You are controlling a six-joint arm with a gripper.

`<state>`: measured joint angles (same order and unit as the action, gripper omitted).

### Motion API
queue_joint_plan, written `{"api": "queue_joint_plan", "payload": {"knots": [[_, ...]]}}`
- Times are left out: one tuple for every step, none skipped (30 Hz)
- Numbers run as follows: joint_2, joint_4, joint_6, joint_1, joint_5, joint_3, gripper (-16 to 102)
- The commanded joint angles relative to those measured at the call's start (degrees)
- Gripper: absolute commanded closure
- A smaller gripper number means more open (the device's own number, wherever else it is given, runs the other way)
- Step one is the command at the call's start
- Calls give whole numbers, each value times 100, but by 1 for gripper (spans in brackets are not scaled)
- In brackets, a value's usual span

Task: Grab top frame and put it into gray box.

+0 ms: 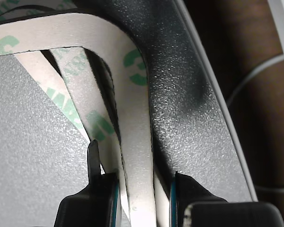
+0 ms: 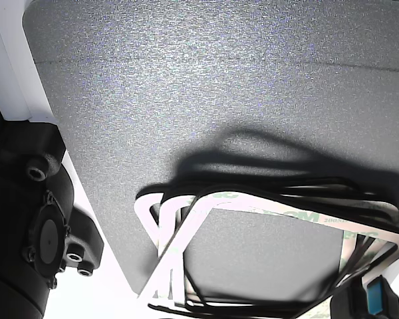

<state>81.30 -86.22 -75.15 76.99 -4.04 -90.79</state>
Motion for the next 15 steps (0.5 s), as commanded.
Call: {"api": "queue_joint_plan", "payload": {"knots": [[141, 18, 9, -53, -9, 88, 45], [132, 18, 9, -53, -9, 97, 46], [132, 18, 9, -53, -9, 97, 46], [132, 18, 9, -53, -9, 105, 46], [132, 18, 9, -53, -9, 105, 47], [132, 18, 18, -53, -9, 105, 49], [132, 18, 18, -53, -9, 105, 49], [132, 18, 18, -53, -9, 105, 51], [132, 18, 26, -53, -9, 105, 52], [132, 18, 35, -53, -9, 105, 54], [132, 18, 44, -53, -9, 105, 55], [132, 18, 44, -53, -9, 97, 56], [132, 18, 44, -53, -26, 97, 58], [141, 18, 44, -53, -44, 97, 62], [141, 26, 44, -53, -53, 88, 66]]}}
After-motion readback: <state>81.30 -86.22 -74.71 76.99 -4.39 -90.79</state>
